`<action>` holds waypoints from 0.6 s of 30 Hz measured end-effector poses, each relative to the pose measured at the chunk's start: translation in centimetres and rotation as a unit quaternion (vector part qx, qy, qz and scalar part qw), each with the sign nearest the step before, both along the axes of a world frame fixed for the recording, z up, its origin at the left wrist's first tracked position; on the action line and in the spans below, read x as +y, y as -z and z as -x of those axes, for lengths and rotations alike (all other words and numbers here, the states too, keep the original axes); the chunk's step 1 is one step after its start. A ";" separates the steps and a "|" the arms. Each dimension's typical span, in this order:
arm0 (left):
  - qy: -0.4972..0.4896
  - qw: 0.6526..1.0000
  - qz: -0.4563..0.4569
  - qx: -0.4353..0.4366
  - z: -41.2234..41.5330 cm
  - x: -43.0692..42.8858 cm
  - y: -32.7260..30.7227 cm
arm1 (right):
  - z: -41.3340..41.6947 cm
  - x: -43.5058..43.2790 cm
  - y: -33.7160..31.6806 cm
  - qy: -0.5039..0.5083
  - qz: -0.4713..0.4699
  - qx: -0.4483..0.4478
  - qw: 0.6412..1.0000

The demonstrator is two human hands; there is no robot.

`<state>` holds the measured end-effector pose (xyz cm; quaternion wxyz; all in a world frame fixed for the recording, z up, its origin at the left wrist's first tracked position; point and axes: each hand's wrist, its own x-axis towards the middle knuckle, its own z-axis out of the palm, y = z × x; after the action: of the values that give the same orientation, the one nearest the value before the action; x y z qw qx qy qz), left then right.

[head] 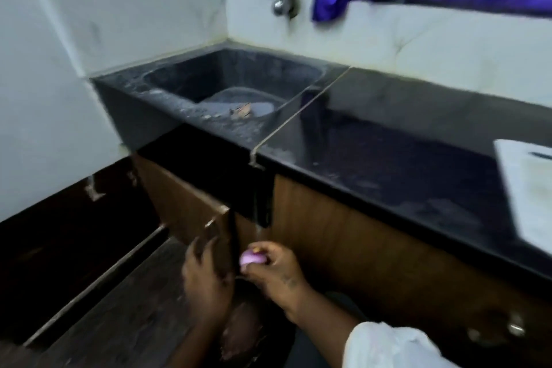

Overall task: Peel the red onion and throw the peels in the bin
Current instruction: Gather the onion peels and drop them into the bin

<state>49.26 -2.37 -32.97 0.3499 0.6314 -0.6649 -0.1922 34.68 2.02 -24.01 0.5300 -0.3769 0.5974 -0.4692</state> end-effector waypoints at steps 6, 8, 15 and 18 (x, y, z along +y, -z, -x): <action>0.147 0.927 0.079 0.334 8.0 4.4 -9.0 | 3.8 5.7 -8.0 -0.023 0.165 -0.016 0.986; 0.169 0.880 0.092 0.434 11.7 6.8 -13.3 | 6.7 8.8 -11.9 -0.017 0.221 -0.007 0.975; 0.389 0.841 0.252 0.279 26.5 13.1 -24.7 | 20.7 18.4 -22.3 0.144 0.320 0.051 0.935; 0.447 0.852 0.230 0.149 33.6 13.1 -26.6 | 27.6 19.5 -23.5 0.272 0.299 0.039 0.914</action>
<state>15.65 10.78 -6.37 0.4562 0.1316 -0.8404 -0.2613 7.13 21.57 -0.51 0.2205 -0.3594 0.5286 -0.7367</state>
